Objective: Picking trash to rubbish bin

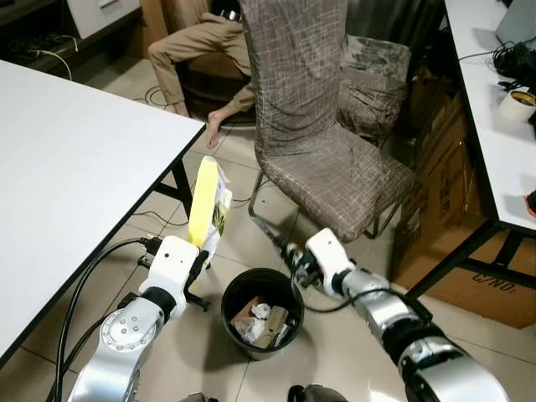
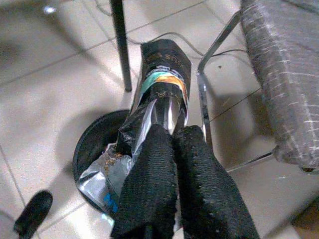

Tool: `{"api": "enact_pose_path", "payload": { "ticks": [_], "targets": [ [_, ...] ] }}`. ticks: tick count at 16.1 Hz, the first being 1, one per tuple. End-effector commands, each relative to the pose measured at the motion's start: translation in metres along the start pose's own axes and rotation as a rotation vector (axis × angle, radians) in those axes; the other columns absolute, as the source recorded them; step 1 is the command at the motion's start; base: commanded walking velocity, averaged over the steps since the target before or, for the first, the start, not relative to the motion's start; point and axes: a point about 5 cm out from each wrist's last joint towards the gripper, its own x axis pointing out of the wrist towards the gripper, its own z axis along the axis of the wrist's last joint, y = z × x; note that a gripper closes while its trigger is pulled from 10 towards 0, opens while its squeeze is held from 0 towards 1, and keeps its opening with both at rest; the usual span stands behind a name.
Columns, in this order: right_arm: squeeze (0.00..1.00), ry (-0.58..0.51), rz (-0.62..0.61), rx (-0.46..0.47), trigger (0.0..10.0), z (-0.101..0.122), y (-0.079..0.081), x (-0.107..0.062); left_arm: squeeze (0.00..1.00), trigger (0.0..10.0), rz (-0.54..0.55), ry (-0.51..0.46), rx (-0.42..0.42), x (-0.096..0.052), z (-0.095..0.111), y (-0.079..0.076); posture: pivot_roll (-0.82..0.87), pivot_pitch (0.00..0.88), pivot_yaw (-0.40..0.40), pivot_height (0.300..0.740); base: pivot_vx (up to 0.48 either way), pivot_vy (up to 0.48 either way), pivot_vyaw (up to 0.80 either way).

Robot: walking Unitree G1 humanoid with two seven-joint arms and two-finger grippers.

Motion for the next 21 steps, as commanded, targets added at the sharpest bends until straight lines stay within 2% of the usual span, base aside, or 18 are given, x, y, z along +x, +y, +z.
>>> {"api": "enact_pose_path", "payload": {
  "ticks": [1, 7, 10, 11, 12, 15, 16, 18, 19, 20, 21],
  "targets": [
    [1.00, -0.018, -0.015, 0.025, 10.0, 0.002, -0.004, -0.001, 0.00, 10.0, -0.003, -0.014, 0.012, 0.000, 0.005, 0.001, -0.08, 0.149, -0.042, 0.740, 0.000, 0.000, 0.00],
    [1.00, -0.020, -0.019, 0.086, 10.0, 0.001, -0.006, 0.000, 0.00, 10.0, 0.002, -0.016, 0.026, 0.001, 0.008, 0.003, -0.07, 0.137, -0.039, 0.740, 0.000, 0.000, 0.00],
    [1.00, -0.052, -0.025, 0.078, 10.0, 0.001, -0.009, -0.004, 0.00, 10.0, -0.025, 0.014, -0.026, 0.010, 0.002, -0.003, -0.10, 0.118, -0.026, 0.740, 0.000, 0.000, 0.00],
    [0.00, -0.091, 0.006, 0.063, 10.0, 0.000, -0.009, -0.008, 0.00, 10.0, -0.053, 0.047, -0.060, 0.018, -0.007, -0.010, -0.13, 0.111, -0.023, 0.740, 0.000, 0.000, 0.00],
    [0.00, -0.126, 0.039, 0.050, 10.0, 0.000, -0.008, -0.014, 0.00, 10.0, -0.080, 0.075, -0.060, 0.024, -0.015, -0.016, -0.16, 0.111, -0.014, 0.740, 0.000, 0.000, 0.00],
    [0.00, -0.191, 0.057, 0.008, 10.0, -0.005, -0.007, -0.051, 0.00, 10.0, -0.137, 0.102, -0.076, 0.056, -0.029, -0.035, -0.21, 0.116, -0.003, 0.740, 0.000, 0.000, 0.00],
    [0.00, -0.191, 0.065, -0.022, 10.0, -0.007, -0.003, -0.064, 0.00, 10.0, -0.144, 0.115, -0.098, 0.067, -0.031, -0.040, -0.22, 0.120, 0.000, 0.740, 0.000, 0.000, 0.00],
    [0.00, -0.181, 0.081, -0.035, 10.0, -0.007, 0.008, -0.092, 0.00, 10.0, -0.129, 0.095, -0.084, 0.090, -0.029, -0.045, -0.23, 0.120, -0.001, 0.740, 0.000, 0.000, 0.00],
    [0.00, -0.177, 0.087, -0.036, 10.0, -0.007, 0.010, -0.096, 0.00, 10.0, -0.132, 0.091, -0.078, 0.092, -0.028, -0.046, -0.23, 0.120, -0.001, 0.740, 0.000, 0.000, 0.00],
    [0.00, -0.132, 0.112, -0.052, 10.0, -0.011, 0.017, -0.109, 0.00, 10.0, -0.163, 0.095, -0.080, 0.101, -0.024, -0.052, -0.26, 0.135, 0.008, 0.740, 0.000, 0.000, 0.00],
    [0.00, -0.107, 0.128, -0.041, 10.0, -0.013, 0.023, -0.114, 0.00, 10.0, -0.178, 0.109, -0.070, 0.106, -0.024, -0.057, -0.26, 0.135, 0.008, 0.740, 0.000, 0.000, 0.00]
  ]
}}
